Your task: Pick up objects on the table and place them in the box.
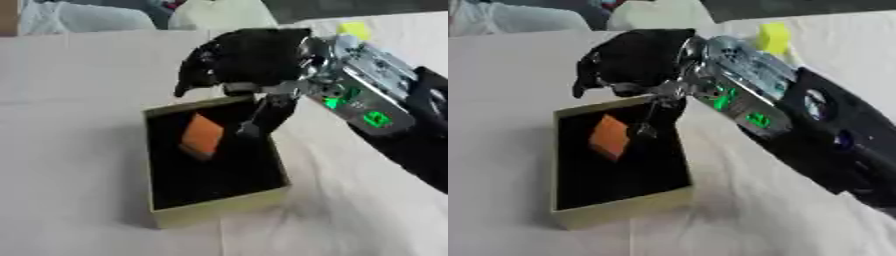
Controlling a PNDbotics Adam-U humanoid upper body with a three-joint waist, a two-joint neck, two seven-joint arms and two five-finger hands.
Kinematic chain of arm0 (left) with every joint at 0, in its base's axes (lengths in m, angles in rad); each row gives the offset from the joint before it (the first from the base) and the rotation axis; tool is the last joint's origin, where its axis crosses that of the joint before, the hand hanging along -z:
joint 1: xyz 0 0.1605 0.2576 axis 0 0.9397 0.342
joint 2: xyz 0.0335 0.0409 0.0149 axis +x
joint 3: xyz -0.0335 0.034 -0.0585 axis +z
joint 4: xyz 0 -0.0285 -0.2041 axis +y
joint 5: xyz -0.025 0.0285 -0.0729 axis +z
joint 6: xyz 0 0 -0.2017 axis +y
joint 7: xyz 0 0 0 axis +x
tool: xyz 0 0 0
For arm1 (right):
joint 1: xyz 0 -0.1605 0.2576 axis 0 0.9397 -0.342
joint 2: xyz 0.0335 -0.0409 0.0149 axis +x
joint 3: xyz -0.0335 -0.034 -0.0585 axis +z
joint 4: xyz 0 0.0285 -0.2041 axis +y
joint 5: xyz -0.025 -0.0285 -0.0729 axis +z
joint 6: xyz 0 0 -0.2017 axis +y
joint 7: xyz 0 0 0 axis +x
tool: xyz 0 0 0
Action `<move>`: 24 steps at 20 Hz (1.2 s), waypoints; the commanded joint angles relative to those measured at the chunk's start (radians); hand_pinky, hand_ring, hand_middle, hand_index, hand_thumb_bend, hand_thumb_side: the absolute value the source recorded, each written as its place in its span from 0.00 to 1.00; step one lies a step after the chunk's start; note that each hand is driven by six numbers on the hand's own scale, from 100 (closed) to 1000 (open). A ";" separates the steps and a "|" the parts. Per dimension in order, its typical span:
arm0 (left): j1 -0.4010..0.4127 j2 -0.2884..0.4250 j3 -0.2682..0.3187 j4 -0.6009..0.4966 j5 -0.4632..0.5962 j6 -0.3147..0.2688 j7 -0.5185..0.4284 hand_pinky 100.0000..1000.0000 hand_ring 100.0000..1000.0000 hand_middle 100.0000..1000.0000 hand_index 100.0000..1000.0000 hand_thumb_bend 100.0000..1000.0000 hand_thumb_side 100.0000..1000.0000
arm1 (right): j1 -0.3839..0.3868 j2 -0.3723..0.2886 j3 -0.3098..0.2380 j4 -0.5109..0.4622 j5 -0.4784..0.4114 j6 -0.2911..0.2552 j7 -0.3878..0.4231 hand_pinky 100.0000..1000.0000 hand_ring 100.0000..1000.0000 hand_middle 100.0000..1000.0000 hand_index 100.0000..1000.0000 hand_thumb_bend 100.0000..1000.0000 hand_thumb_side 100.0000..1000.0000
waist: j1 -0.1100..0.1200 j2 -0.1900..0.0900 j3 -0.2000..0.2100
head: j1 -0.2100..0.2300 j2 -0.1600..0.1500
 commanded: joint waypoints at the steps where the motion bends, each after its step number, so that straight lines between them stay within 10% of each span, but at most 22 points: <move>1: -0.007 0.015 0.004 -0.015 0.002 0.002 -0.001 0.86 0.55 0.62 0.76 0.36 0.76 | -0.017 -0.018 -0.008 -0.004 -0.036 0.003 0.030 0.78 0.89 0.81 0.88 0.32 0.00 | 0.000 -0.017 0.003 | 0.001 -0.006; 24: -0.003 0.015 0.006 -0.015 -0.001 0.001 0.000 0.86 0.55 0.62 0.76 0.36 0.76 | -0.003 -0.106 -0.161 -0.084 0.042 0.071 -0.106 0.76 0.87 0.82 0.86 0.33 0.00 | 0.002 -0.014 0.002 | -0.005 -0.008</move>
